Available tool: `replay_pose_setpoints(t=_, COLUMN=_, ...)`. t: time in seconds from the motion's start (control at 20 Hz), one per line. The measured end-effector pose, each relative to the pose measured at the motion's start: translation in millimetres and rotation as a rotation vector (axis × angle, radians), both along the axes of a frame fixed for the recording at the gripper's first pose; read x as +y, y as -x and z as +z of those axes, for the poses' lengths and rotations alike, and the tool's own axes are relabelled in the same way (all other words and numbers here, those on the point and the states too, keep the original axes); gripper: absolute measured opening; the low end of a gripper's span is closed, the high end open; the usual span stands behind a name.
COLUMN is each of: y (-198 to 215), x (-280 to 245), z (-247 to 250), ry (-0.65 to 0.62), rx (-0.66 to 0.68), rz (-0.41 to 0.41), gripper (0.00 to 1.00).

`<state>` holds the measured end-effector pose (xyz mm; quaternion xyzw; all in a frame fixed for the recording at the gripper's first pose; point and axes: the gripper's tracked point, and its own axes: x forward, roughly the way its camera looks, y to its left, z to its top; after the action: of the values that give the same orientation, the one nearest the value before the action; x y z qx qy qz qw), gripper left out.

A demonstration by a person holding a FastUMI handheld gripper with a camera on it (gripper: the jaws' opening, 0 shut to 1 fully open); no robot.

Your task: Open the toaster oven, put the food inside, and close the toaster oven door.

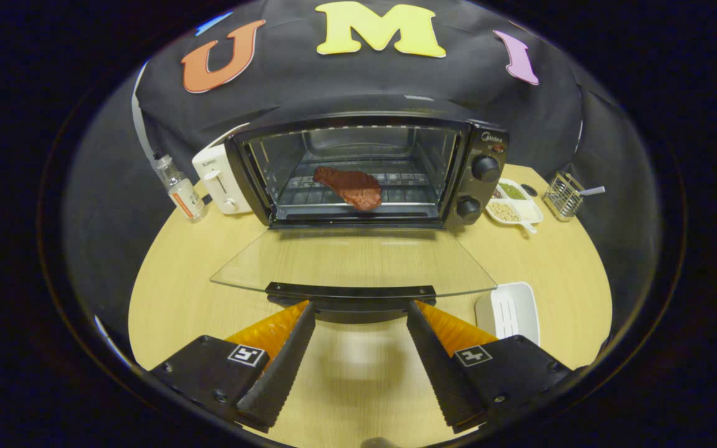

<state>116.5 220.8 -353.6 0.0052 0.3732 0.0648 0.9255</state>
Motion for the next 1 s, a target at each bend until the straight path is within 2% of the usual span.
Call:
replay_pose_setpoints(t=0.3, y=-22, x=1, z=43, ry=0.039, rx=-0.100, rz=0.018, gripper=0.96)
replay_pose_setpoints(t=0.55, y=-52, x=5, z=74, ry=0.016, rx=-0.159, rz=0.022, gripper=0.96)
replay_pose_setpoints(t=0.8, y=-89, x=11, z=102, ry=0.046, rx=-0.224, rz=0.023, gripper=0.96)
replay_pose_setpoints(t=1.0, y=-93, x=12, z=120, ry=0.044, rx=-0.269, rz=0.022, gripper=0.96)
